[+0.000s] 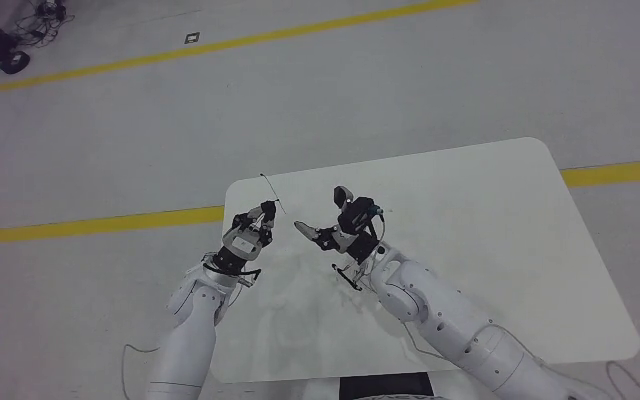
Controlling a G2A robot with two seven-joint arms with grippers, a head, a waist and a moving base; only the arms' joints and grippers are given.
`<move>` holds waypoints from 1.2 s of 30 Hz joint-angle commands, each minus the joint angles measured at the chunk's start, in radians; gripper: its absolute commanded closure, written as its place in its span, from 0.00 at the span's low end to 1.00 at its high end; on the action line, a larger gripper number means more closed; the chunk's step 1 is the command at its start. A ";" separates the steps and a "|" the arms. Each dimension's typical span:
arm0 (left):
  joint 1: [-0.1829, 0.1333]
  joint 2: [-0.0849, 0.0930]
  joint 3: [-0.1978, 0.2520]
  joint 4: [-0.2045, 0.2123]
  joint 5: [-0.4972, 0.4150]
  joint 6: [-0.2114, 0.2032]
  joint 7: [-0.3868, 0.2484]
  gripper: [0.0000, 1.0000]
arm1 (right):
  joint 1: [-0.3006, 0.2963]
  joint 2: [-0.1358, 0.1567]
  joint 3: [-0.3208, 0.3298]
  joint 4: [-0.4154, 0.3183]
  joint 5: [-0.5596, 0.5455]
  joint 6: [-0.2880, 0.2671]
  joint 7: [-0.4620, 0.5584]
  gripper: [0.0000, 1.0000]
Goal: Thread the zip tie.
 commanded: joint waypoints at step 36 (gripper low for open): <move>0.020 -0.004 0.009 -0.016 -0.050 0.008 0.023 1.00 | 0.041 -0.047 -0.050 0.085 -0.042 -0.025 -0.047 0.64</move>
